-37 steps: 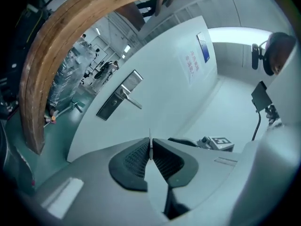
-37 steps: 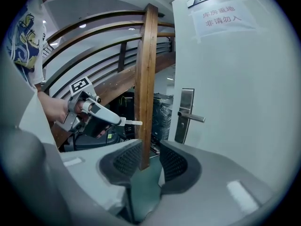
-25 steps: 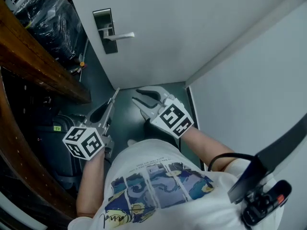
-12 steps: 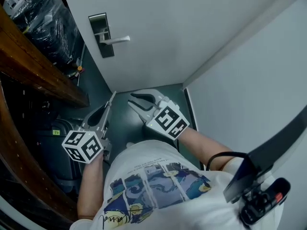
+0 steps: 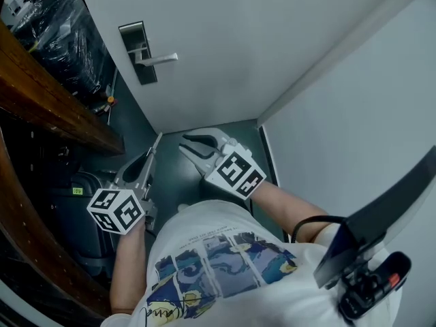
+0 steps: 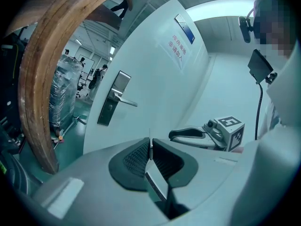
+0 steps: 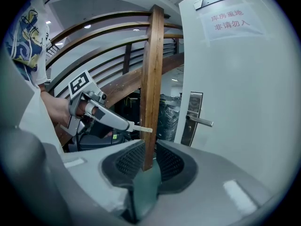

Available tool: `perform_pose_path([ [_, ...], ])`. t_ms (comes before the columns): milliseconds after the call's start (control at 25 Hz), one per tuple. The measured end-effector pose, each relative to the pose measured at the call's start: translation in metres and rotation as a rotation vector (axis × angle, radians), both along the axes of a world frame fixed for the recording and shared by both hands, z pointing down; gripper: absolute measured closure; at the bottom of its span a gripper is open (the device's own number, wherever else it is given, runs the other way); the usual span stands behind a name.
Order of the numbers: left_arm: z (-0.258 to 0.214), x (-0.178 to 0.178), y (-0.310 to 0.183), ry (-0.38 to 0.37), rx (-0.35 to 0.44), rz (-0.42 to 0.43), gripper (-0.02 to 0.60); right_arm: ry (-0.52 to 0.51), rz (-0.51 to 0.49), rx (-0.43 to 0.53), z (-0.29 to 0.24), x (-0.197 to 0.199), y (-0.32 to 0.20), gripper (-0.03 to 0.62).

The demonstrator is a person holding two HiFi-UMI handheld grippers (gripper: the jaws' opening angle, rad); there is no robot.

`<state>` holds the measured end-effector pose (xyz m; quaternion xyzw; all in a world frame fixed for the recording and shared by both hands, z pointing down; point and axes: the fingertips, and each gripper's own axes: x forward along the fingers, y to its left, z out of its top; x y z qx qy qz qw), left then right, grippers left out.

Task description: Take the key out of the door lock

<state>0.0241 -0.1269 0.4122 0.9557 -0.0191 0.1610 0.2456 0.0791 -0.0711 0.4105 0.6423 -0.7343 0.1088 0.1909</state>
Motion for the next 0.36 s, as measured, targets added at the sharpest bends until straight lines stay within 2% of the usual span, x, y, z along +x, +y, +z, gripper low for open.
perform_pose_path([
  [160, 0.004, 0.006, 0.001, -0.007, -0.013, -0.005, 0.557, -0.007, 0.0, -0.008, 0.003, 0.01, 0.002, 0.522],
  [360, 0.012, 0.029, 0.006, -0.011, -0.057, 0.026, 0.557, -0.01, 0.046, -0.017, 0.004, 0.037, 0.011, 0.522],
])
